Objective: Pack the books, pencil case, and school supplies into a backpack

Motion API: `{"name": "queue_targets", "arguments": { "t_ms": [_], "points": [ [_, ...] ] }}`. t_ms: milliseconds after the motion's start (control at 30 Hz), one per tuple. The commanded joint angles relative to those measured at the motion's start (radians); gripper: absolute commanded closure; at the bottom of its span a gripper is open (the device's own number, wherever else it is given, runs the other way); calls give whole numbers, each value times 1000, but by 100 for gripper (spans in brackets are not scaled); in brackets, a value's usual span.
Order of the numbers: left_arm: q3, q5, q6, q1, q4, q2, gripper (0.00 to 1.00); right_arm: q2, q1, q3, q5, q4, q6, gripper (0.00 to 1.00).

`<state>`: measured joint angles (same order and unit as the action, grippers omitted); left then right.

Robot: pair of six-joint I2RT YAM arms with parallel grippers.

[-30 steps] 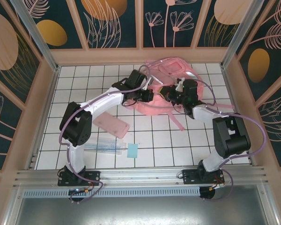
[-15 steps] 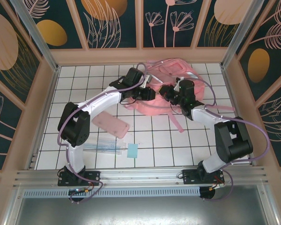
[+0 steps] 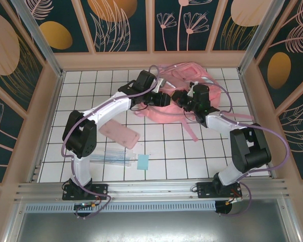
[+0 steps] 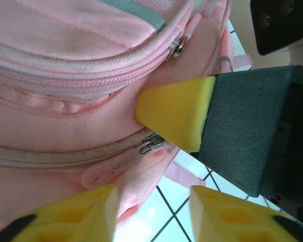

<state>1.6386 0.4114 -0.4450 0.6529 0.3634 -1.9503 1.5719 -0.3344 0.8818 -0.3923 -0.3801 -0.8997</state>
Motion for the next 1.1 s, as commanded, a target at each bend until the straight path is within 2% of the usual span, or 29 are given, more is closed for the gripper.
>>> {"name": "queue_targets", "arguments": {
  "t_ms": [0,67,233,433,633,800,1067],
  "points": [
    [2,-126,47,6,57,50,46,-9,36,35,21,-77,17,100],
    [-45,-138,22,-8,14,72,38,-16,47,25,4,-88,10,100],
    [-164,-82,-54,-53,-185,96,35,-16,78,2,-91,-161,-52,100],
    [-182,121,-117,-54,-426,65,36,1,85,-5,-161,-224,-111,100],
    [-144,193,-143,-27,-460,5,39,10,86,-15,-165,-244,-124,100],
    [-146,153,-136,-23,-394,-13,40,13,87,-15,-169,-254,-128,100],
    [-192,-36,-97,-22,-275,58,38,16,90,-13,-177,-258,-128,100]
  ]
}}
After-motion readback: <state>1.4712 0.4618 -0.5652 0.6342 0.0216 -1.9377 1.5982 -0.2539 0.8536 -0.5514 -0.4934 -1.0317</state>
